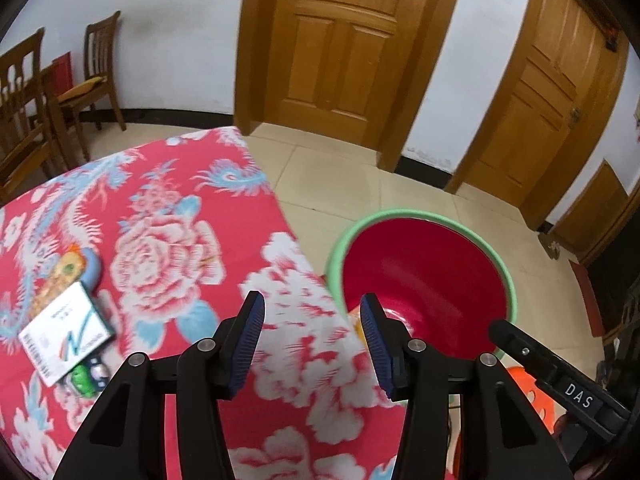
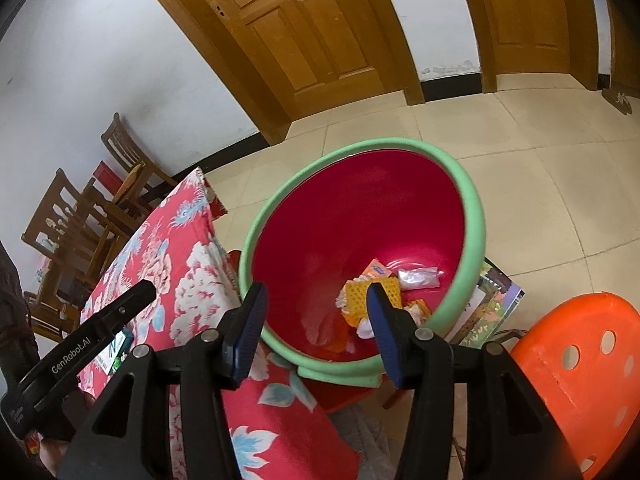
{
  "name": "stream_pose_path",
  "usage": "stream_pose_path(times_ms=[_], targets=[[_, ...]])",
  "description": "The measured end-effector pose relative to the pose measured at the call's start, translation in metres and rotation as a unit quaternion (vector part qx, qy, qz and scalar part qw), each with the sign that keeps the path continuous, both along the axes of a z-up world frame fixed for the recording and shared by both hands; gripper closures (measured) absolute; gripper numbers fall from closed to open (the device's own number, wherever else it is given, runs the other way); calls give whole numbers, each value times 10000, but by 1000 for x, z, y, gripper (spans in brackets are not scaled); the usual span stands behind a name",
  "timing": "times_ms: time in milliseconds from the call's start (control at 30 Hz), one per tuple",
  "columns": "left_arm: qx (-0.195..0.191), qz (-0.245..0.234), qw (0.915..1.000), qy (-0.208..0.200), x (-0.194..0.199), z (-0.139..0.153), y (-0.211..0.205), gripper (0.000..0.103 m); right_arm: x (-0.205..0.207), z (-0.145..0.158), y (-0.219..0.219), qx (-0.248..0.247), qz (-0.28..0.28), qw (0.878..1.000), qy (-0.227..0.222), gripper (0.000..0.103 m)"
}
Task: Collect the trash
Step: 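Move both open tools back over the table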
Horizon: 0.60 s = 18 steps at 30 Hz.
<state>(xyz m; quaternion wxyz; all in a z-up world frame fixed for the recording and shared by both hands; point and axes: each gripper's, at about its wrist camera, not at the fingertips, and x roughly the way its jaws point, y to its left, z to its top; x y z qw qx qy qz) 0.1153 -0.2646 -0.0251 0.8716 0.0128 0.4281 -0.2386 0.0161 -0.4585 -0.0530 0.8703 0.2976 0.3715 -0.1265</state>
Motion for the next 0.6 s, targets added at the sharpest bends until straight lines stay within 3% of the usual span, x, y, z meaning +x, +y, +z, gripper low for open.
stream_pose_path(times_ms=[600], targets=[[47,1142,9934,-74,18,4,109,51,16,8,47,-69,463,9989,8,49]])
